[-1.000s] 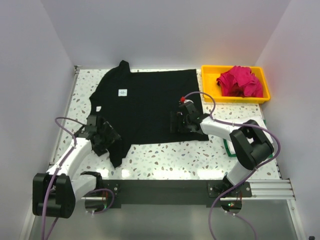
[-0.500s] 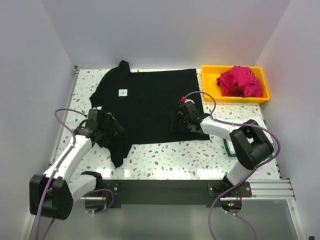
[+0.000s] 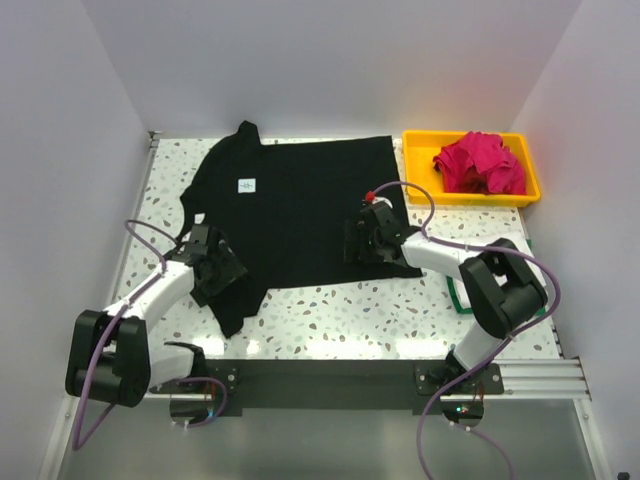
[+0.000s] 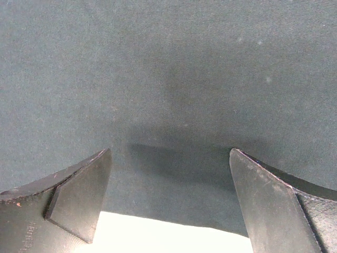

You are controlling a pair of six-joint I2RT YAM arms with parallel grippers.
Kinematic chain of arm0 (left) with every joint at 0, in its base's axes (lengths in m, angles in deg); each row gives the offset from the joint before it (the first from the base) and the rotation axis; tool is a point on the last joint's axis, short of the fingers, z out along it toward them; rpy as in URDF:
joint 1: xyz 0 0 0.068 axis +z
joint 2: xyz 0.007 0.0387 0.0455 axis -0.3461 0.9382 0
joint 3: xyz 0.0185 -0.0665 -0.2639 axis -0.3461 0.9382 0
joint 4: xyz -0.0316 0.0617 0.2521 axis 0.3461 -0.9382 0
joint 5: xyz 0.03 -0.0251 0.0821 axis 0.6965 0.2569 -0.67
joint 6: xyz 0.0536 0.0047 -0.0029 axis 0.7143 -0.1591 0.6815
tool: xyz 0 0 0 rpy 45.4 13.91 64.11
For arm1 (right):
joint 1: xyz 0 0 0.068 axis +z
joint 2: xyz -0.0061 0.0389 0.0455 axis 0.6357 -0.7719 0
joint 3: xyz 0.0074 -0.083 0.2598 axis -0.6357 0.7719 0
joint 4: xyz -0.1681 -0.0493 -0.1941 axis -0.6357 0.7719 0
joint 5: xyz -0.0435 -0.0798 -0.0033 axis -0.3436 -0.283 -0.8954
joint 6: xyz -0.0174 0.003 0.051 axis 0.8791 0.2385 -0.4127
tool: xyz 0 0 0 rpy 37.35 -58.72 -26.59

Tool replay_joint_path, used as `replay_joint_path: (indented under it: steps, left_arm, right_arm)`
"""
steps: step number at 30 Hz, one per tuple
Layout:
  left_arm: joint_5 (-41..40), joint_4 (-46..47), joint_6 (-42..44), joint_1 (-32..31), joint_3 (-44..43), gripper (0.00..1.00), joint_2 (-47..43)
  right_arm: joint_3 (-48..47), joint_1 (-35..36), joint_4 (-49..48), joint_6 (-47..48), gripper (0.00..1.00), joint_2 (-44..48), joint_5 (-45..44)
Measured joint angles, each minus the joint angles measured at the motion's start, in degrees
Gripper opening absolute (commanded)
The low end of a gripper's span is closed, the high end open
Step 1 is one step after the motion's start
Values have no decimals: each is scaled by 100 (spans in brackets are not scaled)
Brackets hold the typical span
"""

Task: Fold and stack the t-shirts
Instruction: Fold the tshirt

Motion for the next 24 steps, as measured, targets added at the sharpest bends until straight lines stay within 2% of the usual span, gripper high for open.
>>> replay_joint_path:
  steps: [7, 12, 16, 20, 24]
  left_arm:
    - [-236, 103, 138, 170, -179, 100, 328]
    - [-260, 280, 293, 686, -192, 100, 374]
    - [-160, 378, 435, 837, -190, 100, 374]
    - [-76, 315, 605, 857, -188, 100, 286]
    - [-186, -74, 688, 890, -219, 100, -181]
  right_arm:
    - [13, -68, -28, 2, 99, -11, -122]
    - [35, -118, -63, 2, 99, -11, -153]
    - [66, -120, -105, 28, 99, 20, -125]
    - [138, -151, -166, 136, 99, 109, 26]
    - [240, -181, 24, 262, 99, 308, 269]
